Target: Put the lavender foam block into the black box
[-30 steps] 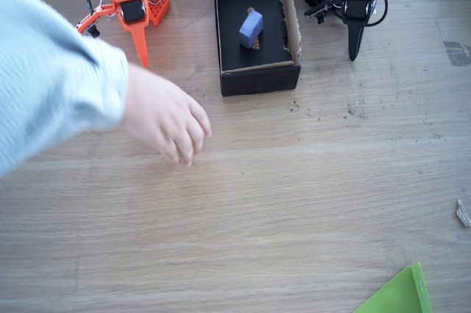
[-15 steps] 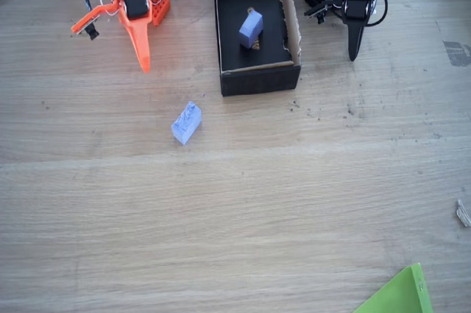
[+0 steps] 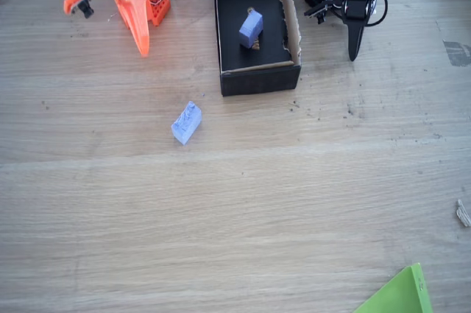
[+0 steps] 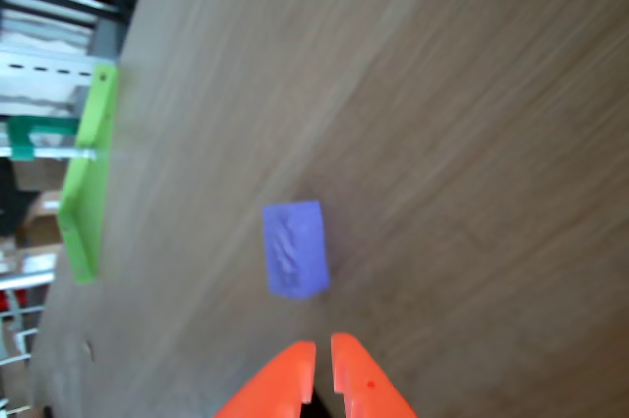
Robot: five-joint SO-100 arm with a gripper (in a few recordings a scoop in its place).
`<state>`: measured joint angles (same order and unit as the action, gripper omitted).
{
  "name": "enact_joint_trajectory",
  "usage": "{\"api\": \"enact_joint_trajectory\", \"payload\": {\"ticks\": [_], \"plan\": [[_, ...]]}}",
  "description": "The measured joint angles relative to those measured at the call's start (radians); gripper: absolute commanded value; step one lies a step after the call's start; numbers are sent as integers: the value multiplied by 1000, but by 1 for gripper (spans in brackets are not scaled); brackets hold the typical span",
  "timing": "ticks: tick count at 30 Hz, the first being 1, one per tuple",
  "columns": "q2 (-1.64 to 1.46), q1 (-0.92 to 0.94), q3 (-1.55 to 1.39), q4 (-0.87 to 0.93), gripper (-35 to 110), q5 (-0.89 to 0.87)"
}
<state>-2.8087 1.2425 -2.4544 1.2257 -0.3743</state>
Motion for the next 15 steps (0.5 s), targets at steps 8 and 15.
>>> {"api": "enact_joint_trajectory", "payload": {"ticks": [8,15], "plan": [[403,0,492,215,0,-15],[689,11,752,337,0,-63]]}}
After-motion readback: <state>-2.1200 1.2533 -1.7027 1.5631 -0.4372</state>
